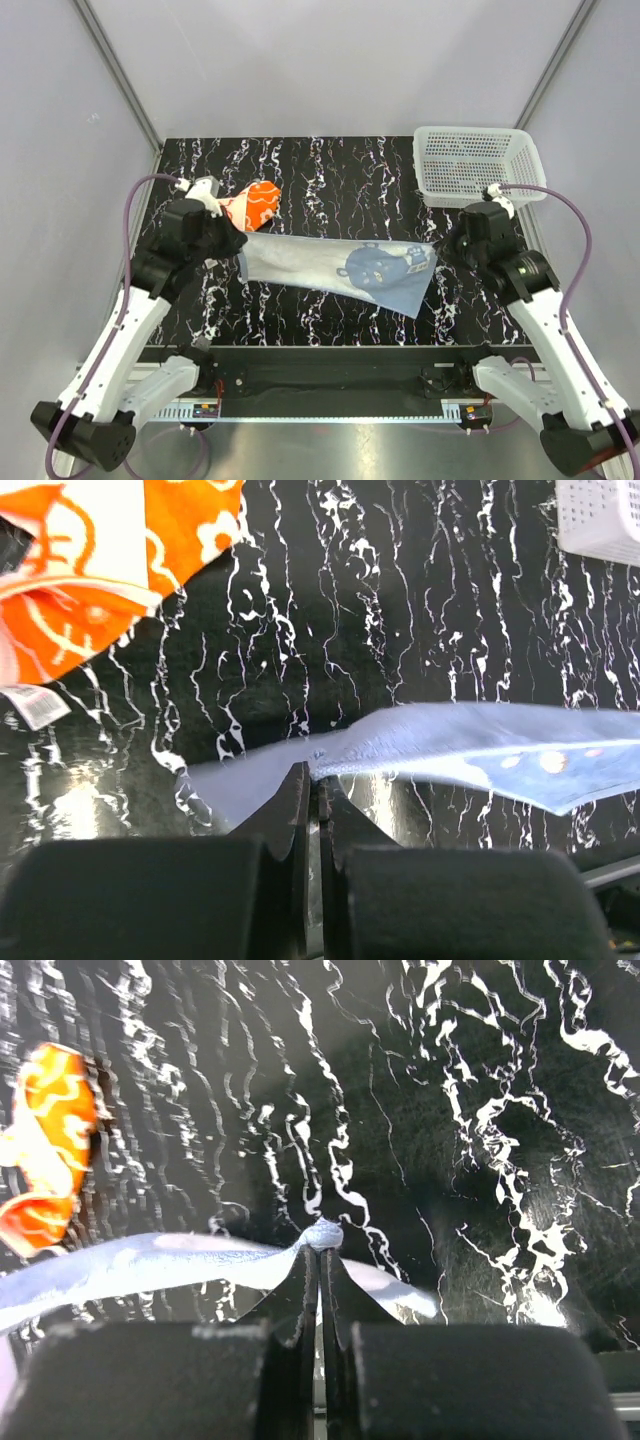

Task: Roll the towels
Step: Flatten the towel

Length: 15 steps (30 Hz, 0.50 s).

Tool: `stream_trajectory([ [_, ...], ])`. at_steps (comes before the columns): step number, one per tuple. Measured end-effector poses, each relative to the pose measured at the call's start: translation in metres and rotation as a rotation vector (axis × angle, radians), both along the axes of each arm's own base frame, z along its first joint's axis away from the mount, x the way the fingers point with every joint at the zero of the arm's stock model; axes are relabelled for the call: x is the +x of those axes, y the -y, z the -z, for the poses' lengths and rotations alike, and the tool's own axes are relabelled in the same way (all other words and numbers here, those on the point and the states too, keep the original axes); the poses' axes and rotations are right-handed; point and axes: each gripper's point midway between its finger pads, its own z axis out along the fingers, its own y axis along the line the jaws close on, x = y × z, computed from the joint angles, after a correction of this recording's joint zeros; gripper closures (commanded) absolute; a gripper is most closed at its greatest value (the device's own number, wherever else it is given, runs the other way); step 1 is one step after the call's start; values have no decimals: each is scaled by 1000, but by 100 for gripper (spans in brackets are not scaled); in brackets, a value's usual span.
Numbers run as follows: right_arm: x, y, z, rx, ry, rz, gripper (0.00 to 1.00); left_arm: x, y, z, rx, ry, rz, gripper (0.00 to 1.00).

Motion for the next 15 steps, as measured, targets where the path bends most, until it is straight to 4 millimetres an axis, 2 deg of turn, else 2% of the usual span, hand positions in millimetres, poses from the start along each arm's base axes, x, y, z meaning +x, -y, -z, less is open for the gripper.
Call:
stream_trajectory([
  [3,-5,2,-13,2,21,0,100,-5,-2,0,18,-7,10,100],
  [5,-1,3,-11,-13,6,2,100,-3,-1,9,30,-41,13,100],
  [8,11,2,12,-60,-75,5,100,4,2,31,55,-122,16,98],
  [12,35,2,54,-153,-209,21,100,19,7,67,104,-261,19,97],
  [15,59,0,85,-216,-297,21,100,42,14,90,139,-353,26,100],
])
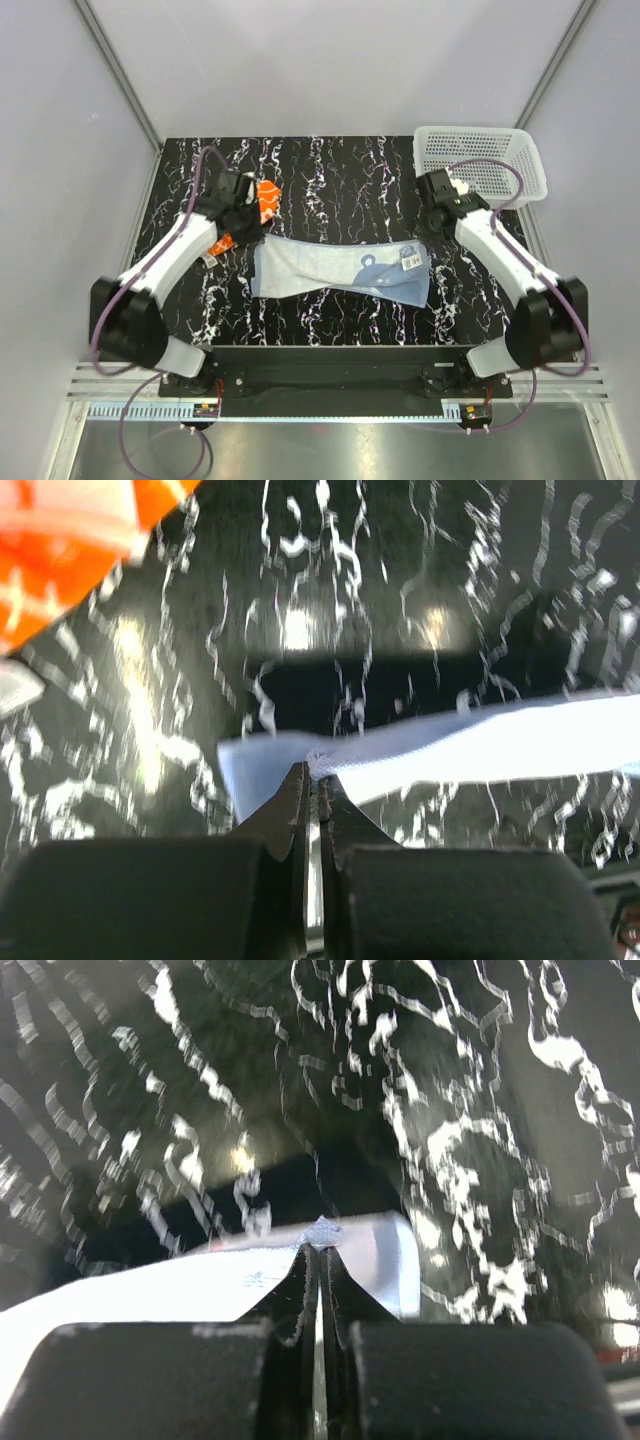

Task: Roll the towels
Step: Flatten the towel

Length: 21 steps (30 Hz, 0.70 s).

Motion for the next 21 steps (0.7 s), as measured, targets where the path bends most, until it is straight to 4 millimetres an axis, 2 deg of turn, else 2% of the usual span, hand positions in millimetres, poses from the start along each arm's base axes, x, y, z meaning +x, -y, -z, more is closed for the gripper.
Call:
stream_trajectory([
  [2,18,0,12,-23,-30,3,100,18,4,11,10,-36,-3,100],
  [5,55,2,25,-42,-37,16,100,48,7,26,18,-72,-18,100],
  [8,88,9,31,-51,-29,32,100,74,6,28,21,-77,-39,100],
  [12,128,21,35,-58,-4,51,100,115,2,20,11,-40,-71,97],
  [15,153,23,41,-55,6,42,100,147,-1,20,2,-22,-91,87],
  [17,167,19,48,-51,3,25,98,163,-1,25,1,-18,-95,70],
  [19,177,16,55,-52,-5,13,83,178,0,38,11,-40,-89,48],
  [21,184,14,62,-52,-16,-4,66,188,1,51,17,-58,-84,34],
])
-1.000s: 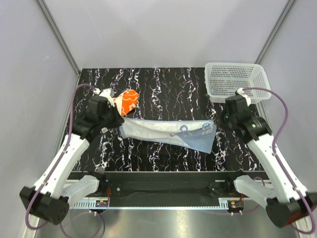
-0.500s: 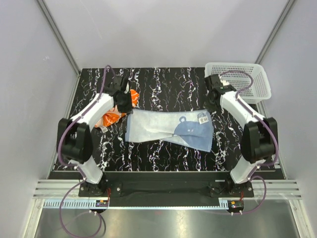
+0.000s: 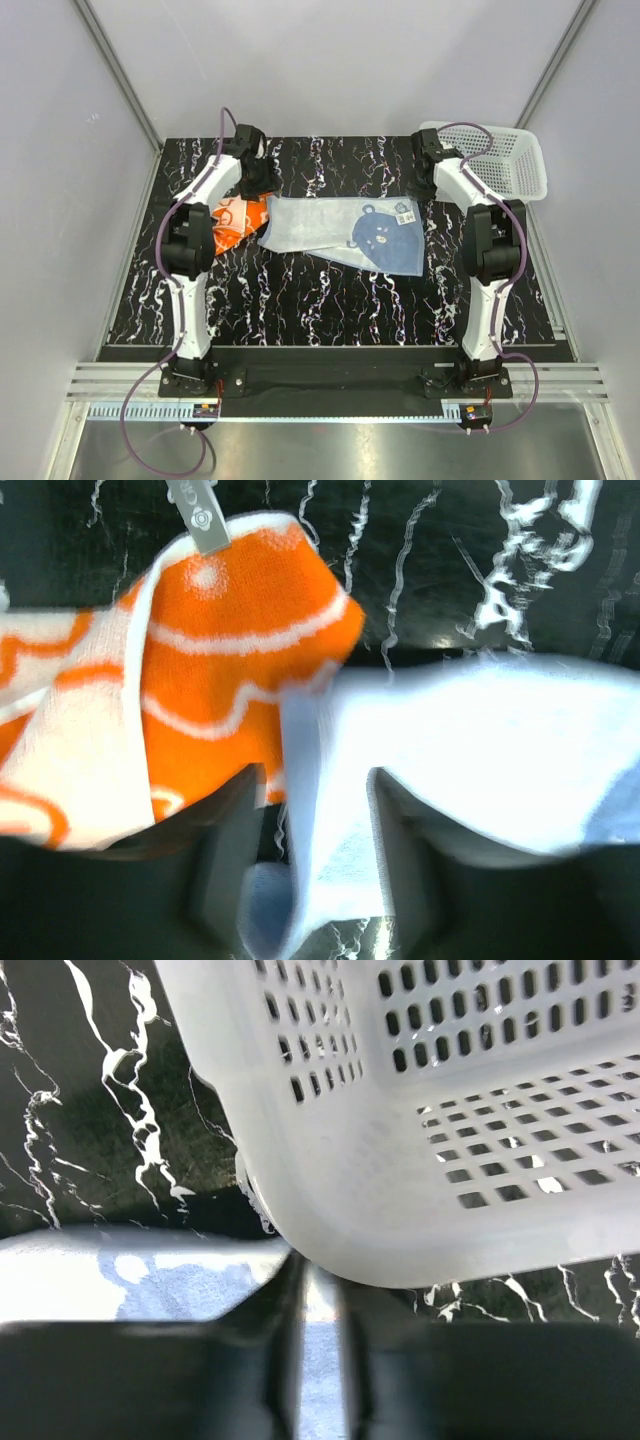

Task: Roll the towels
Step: Flatten the towel

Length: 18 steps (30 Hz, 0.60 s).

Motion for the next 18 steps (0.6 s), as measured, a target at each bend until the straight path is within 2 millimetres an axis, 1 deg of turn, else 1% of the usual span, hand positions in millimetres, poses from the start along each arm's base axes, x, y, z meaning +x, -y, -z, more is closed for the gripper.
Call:
stream_trajectory([
  [1,1,-1,3,2,-7,-7,51,1,0,7,4,-19,0,30],
  [2,1,-2,5,6,-11,-9,44,1,-1,11,7,-30,-1,18],
  [3,-1,-2,5,3,-20,-19,36,-2,-2,15,13,-46,2,15],
  [4,-1,-2,4,3,-17,-21,27,-5,-3,16,16,-61,1,12],
  [5,-1,-2,1,3,-11,-23,23,-6,-3,13,15,-58,0,11],
  [7,-3,-1,-7,1,2,-31,19,-10,-4,2,11,-42,-1,11],
  [9,-7,-2,-23,10,27,-36,18,-21,-6,-11,8,-24,-3,11],
  [11,-14,-2,-44,25,61,-43,18,-41,-11,-29,5,6,-5,11],
  [12,-22,-2,-60,35,89,-45,18,-51,-14,-37,5,16,-6,11],
  [13,-25,-1,-65,36,97,-45,18,-62,-16,-47,3,34,-7,12],
  [14,-33,0,-78,46,130,-45,18,-70,-18,-56,-2,62,-7,12],
  [16,-60,3,-95,63,166,-36,18,-92,-22,-66,-11,97,-9,12],
  [17,-73,4,-98,77,176,-34,18,-103,-24,-67,-14,104,-7,13],
  [18,-91,5,-97,93,169,-31,18,-111,-25,-66,-18,113,-6,14],
])
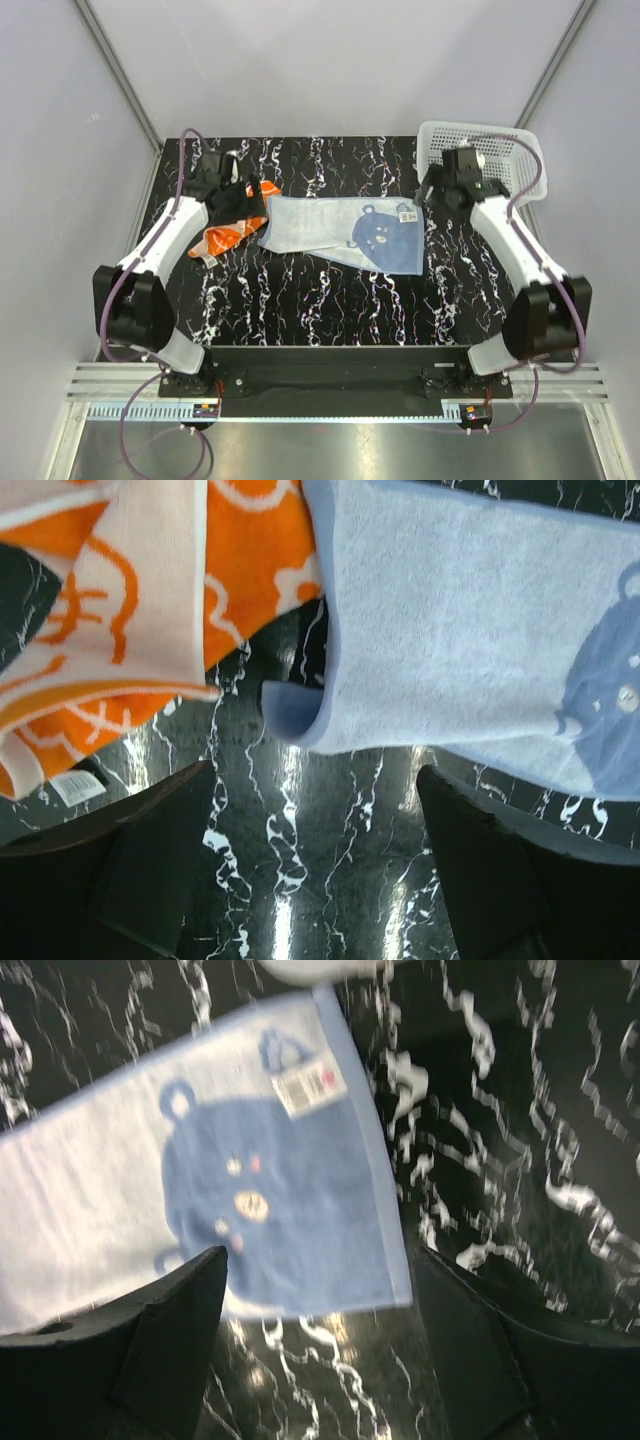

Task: Roll the towels
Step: Flatten the towel

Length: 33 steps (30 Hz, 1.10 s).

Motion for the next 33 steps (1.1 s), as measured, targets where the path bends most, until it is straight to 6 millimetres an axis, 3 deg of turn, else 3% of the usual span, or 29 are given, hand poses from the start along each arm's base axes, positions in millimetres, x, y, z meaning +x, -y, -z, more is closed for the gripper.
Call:
stream_trajectory([
  [3,-39,-3,20,54,-34,-3,20,-16,0,18,-5,-32,15,14],
  [7,-73,-8,74,94,-193,-5,22,-17,7,51,-3,-107,41,15],
  [13,-84,-14,109,118,-312,9,27,-2,18,85,-3,-194,75,20],
  [15,-86,-18,119,131,-342,11,28,3,22,90,-6,-205,83,34],
  [17,-90,-21,130,137,-374,8,35,7,25,93,-11,-213,98,54],
  [21,-103,-27,159,141,-460,9,47,12,28,94,-21,-213,107,72],
  [30,-101,-31,166,151,-472,1,90,19,32,80,-28,-196,125,91],
  [33,-101,-31,166,152,-472,1,95,25,33,67,-27,-175,127,95],
])
